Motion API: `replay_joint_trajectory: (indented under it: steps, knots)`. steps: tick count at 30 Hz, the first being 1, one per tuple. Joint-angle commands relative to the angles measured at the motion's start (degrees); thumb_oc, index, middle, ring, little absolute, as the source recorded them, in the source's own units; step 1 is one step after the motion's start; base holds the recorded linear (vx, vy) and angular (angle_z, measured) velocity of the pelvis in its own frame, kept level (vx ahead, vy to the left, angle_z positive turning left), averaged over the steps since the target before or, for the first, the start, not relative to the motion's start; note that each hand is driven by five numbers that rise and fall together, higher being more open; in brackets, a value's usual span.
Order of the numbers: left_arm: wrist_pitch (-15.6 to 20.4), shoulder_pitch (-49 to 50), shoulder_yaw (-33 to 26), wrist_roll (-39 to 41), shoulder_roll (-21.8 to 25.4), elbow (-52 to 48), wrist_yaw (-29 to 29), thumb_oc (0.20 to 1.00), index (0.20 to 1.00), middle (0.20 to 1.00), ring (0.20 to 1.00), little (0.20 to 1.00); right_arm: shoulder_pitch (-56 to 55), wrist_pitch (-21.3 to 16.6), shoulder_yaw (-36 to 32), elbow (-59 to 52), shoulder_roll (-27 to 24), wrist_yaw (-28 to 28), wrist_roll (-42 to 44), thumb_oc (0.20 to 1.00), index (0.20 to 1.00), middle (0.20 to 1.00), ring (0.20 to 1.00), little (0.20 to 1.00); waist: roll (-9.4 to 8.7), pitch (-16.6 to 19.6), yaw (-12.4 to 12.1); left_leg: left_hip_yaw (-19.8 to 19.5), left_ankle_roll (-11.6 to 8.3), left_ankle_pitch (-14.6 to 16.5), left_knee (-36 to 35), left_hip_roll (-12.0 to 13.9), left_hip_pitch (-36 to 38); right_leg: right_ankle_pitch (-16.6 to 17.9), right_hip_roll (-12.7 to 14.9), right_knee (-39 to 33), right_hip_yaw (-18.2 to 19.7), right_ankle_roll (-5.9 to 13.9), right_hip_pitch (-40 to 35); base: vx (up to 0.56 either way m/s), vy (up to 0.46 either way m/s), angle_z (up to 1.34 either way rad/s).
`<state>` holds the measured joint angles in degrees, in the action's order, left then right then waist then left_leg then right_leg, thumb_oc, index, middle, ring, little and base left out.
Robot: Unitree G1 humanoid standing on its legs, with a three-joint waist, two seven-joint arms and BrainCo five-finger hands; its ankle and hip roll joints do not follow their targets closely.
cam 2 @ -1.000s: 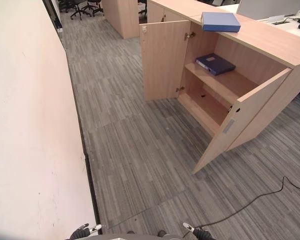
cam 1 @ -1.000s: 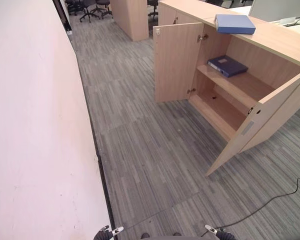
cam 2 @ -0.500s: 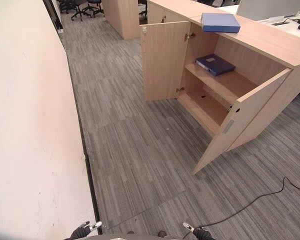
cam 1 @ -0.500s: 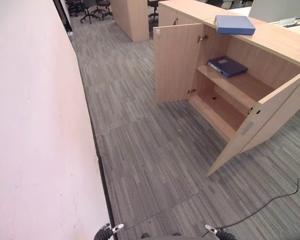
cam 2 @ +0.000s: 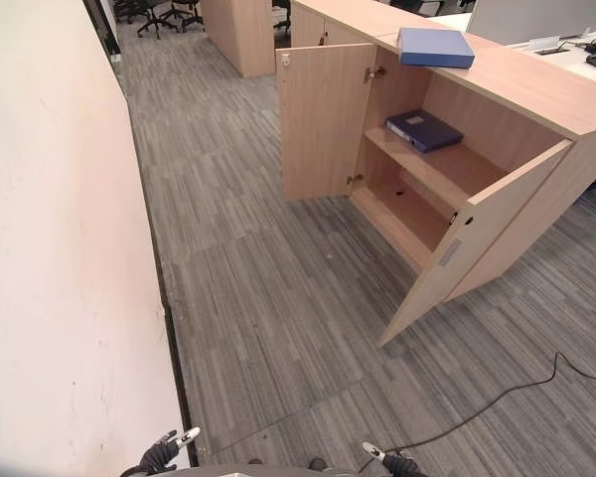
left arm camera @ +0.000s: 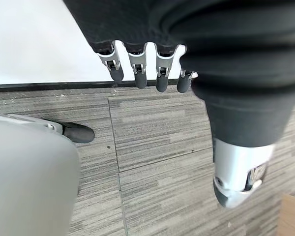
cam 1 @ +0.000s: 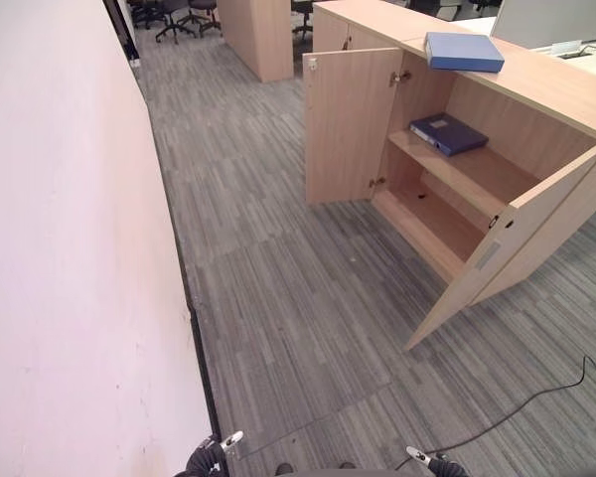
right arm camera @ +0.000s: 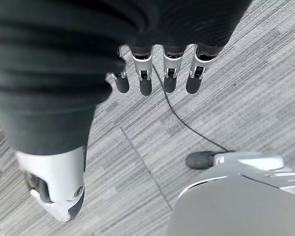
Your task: Put the empty folder in the office cabinet
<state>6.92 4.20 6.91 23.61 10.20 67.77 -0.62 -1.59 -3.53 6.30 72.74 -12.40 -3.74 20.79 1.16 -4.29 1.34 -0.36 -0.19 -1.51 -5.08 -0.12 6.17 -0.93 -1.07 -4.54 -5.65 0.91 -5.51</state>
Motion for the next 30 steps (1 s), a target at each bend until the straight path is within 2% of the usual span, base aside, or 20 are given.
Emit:
replay_joint_trajectory:
  steps: [1, 3, 18, 21, 23, 24, 25, 26, 27, 28, 29, 30]
  knots:
    - [2.01, -2.18, 0.22, -3.56, 0.49, 2.12, -1.81, 1.000, 1.000, 1.000, 1.000, 1.000, 1.68, -0.92, 1.44, 2.13, -0.16, -0.89, -0.68, 1.000, 1.000, 1.000, 1.000, 1.000, -1.45, 1.27, 0.76, -1.41, -0.21, 5.39, 0.08, -3.55, -0.07, 1.34, 1.39, -0.46, -3.51, 5.64, 1.29, 0.00, 0.000, 0.00]
    - [2.45, -2.03, 0.33, -5.14, 0.59, 1.89, -3.59, 1.000, 1.000, 1.000, 1.000, 1.000, 1.63, -1.42, 1.32, 1.54, 0.08, -1.81, -0.46, 1.000, 1.000, 1.000, 1.000, 1.000, -1.50, 1.12, 0.65, -1.45, -0.26, 5.37, 0.08, -3.51, -0.11, 1.28, 1.43, -0.46, -3.74, 5.71, 1.31, 0.00, 0.000, 0.00]
    - [1.84, -2.71, 1.26, -6.13, 0.42, 3.21, -3.07, 1.000, 1.000, 1.000, 1.000, 1.000, 2.07, -1.01, 2.29, 1.12, -0.09, -1.31, -0.67, 1.000, 1.000, 1.000, 1.000, 1.000, -1.51, 0.57, 0.77, -2.06, -0.50, 5.40, 0.08, -3.36, -0.17, 1.03, 1.53, -0.46, -4.60, 5.80, 1.33, 0.01, -0.007, 0.02]
    - [2.29, -4.05, 1.16, -3.31, 0.99, 2.05, -2.95, 1.000, 1.000, 1.000, 1.000, 1.000, 2.86, -0.86, 2.11, 1.25, -0.49, -1.07, -0.20, 1.000, 1.000, 1.000, 1.000, 1.000, -2.00, -0.86, 0.90, -1.58, -1.32, 4.65, 0.66, -2.24, -1.47, 1.05, 1.73, -0.46, -5.46, 5.39, 1.93, -0.03, -0.069, 0.11]
    - [3.10, -5.17, 0.80, -0.44, 1.21, 0.21, -3.56, 1.000, 1.000, 1.000, 1.000, 1.000, 3.50, -0.91, 1.58, 0.97, -1.04, -1.16, 0.24, 1.000, 1.000, 1.000, 1.000, 1.000, -3.49, -3.46, 0.87, 1.62, -3.45, 7.24, 13.57, -2.24, -8.66, 1.53, 3.67, -0.44, -7.76, 4.53, 1.68, -0.13, -0.077, 0.36]
    - [3.09, -5.20, 0.79, -0.43, 1.22, 0.21, -3.56, 1.000, 1.000, 1.000, 1.000, 1.000, 3.54, -0.91, 1.57, 0.99, -1.03, -1.16, 0.24, 1.000, 1.000, 1.000, 1.000, 1.000, -3.42, -3.35, 0.97, 1.53, -3.46, 7.55, 14.25, -2.19, -9.18, 1.55, 3.61, -0.42, -7.86, 4.51, 1.86, -0.08, -0.060, 0.75]
    - [3.43, -5.40, 0.31, 0.20, 0.94, 0.10, -4.22, 1.000, 1.000, 1.000, 1.000, 1.000, 4.19, -0.79, 1.69, 1.17, -1.47, -1.45, 0.06, 1.000, 1.000, 1.000, 1.000, 1.000, -3.93, -4.80, 0.17, 3.40, -4.53, 5.65, 22.89, -1.52, -14.73, 1.16, 4.44, -0.36, -8.75, 3.94, 1.45, 0.02, -0.048, 0.60]
    - [3.43, -4.81, -0.40, 0.35, 0.67, 0.59, -4.61, 1.000, 1.000, 1.000, 1.000, 1.000, 4.38, -0.54, 1.76, 1.63, -1.69, -1.63, -0.24, 1.000, 1.000, 1.000, 1.000, 1.000, -3.69, -4.92, -0.70, 5.24, -4.30, 3.14, 25.74, 0.18, -18.99, 0.46, 4.69, -0.32, -9.23, 3.66, 1.18, 0.12, -0.019, 0.30]
    - [3.30, -4.16, -1.13, 0.16, 0.61, 1.40, -4.96, 1.000, 1.000, 1.000, 1.000, 1.000, 4.40, -0.35, 1.73, 1.84, -1.84, -1.72, -0.46, 1.000, 1.000, 1.000, 1.000, 1.000, -3.85, -4.82, -1.66, 7.01, -3.87, 2.35, 22.58, 2.13, -21.36, -0.05, 5.32, -0.34, -9.06, 3.93, 0.50, 0.24, 0.052, -0.09]
    - [3.29, -3.57, -1.63, -0.05, 0.59, 2.24, -5.17, 1.000, 1.000, 1.000, 1.000, 1.000, 4.10, -0.42, 1.70, 1.89, -1.83, -1.87, -0.80, 1.000, 1.000, 1.000, 1.000, 1.000, -3.58, -4.80, -2.17, 7.50, -4.15, -0.75, 18.90, 3.51, -21.95, -0.45, 5.21, -0.46, -8.80, 4.17, -0.25, 0.35, 0.138, -0.18]
    - [3.21, -2.92, -2.22, 0.22, 0.49, 2.97, -5.29, 1.000, 1.000, 1.000, 1.000, 1.000, 3.74, -0.39, 1.33, 2.12, -1.97, -2.08, -0.79, 1.000, 1.000, 1.000, 1.000, 1.000, -2.76, -4.76, -2.75, 8.51, -5.11, -4.83, 11.44, 5.82, -21.83, -1.64, 5.08, -0.46, -8.56, 4.54, -1.68, 0.41, 0.208, -0.36]
    - [3.23, -2.43, -2.61, 0.66, 0.39, 3.24, -5.45, 1.000, 1.000, 1.000, 1.000, 1.000, 3.47, -0.41, 1.01, 2.30, -2.08, -2.31, -0.99, 1.000, 1.000, 1.000, 1.000, 1.000, -1.91, -4.85, -3.34, 9.32, -5.93, -7.33, 5.19, 7.96, -21.96, -2.95, 5.35, -0.46, -8.22, 5.13, -3.19, 0.51, 0.300, -0.34]
